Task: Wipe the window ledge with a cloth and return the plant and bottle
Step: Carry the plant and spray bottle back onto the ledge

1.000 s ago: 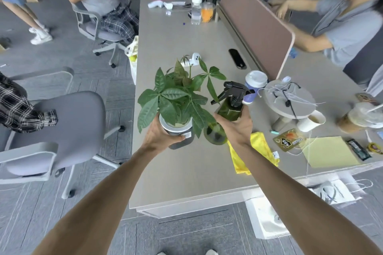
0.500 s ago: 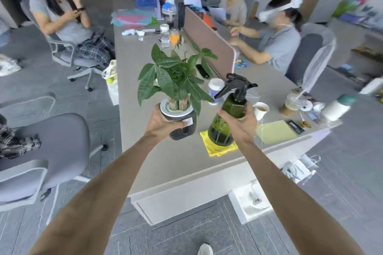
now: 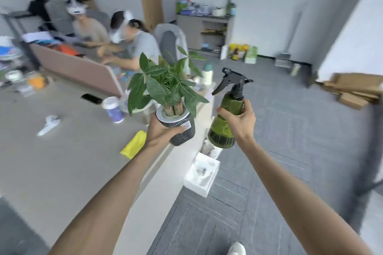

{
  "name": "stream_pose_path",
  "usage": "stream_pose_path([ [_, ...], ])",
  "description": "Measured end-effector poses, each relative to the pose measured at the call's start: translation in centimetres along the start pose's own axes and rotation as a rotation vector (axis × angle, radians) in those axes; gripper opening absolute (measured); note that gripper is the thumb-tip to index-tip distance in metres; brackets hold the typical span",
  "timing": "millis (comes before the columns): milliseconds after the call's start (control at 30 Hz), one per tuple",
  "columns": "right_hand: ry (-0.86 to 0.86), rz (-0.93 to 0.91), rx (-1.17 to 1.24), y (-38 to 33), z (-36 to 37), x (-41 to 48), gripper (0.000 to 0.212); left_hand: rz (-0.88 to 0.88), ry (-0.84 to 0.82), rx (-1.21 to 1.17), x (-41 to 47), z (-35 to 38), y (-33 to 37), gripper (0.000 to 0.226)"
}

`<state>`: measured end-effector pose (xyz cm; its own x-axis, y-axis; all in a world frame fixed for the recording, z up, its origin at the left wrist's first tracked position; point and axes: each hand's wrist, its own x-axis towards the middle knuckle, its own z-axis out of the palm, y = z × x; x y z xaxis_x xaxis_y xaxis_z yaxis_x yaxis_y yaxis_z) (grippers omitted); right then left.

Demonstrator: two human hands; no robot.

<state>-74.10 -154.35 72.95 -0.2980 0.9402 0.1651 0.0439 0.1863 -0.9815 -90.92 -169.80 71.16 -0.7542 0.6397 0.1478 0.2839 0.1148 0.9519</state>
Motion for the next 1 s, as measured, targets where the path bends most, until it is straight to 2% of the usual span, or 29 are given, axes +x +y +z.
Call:
stream_pose_path([
  [100,0.126,0.011,-0.024,0.9,-6.9,2.6,0.041,0.039,-0.121,-0.02,1.4,7.3,2.5,0.054],
  [233,0.262,0.026,-0.038,2.6,-16.4,6.8,0.038,0.092,-0.332,-0.065,3.5,18.6,5.5,0.06],
  [333,0.349,0.043,-0.061,4.0,-23.5,10.7,0.041,0.108,-0.451,-0.054,4.8,27.7,7.8,0.051],
  [467,0.422,0.05,-0.095,5.2,-31.6,15.5,0.044,0.117,-0.509,-0.13,5.3,38.5,11.5,0.06],
  [600,0.513,0.052,-0.099,6.6,-38.0,19.5,0.045,0.124,-0.602,-0.083,7.7,47.4,12.9,0.054],
  [833,0.652,0.132,-0.098,10.6,-46.0,27.2,0.043,0.131,-0.714,-0.065,14.0,61.1,14.3,0.048],
  [1000,0.721,0.152,-0.102,14.3,-50.7,35.9,0.042,0.107,-0.805,-0.085,20.6,72.6,14.5,0.044],
])
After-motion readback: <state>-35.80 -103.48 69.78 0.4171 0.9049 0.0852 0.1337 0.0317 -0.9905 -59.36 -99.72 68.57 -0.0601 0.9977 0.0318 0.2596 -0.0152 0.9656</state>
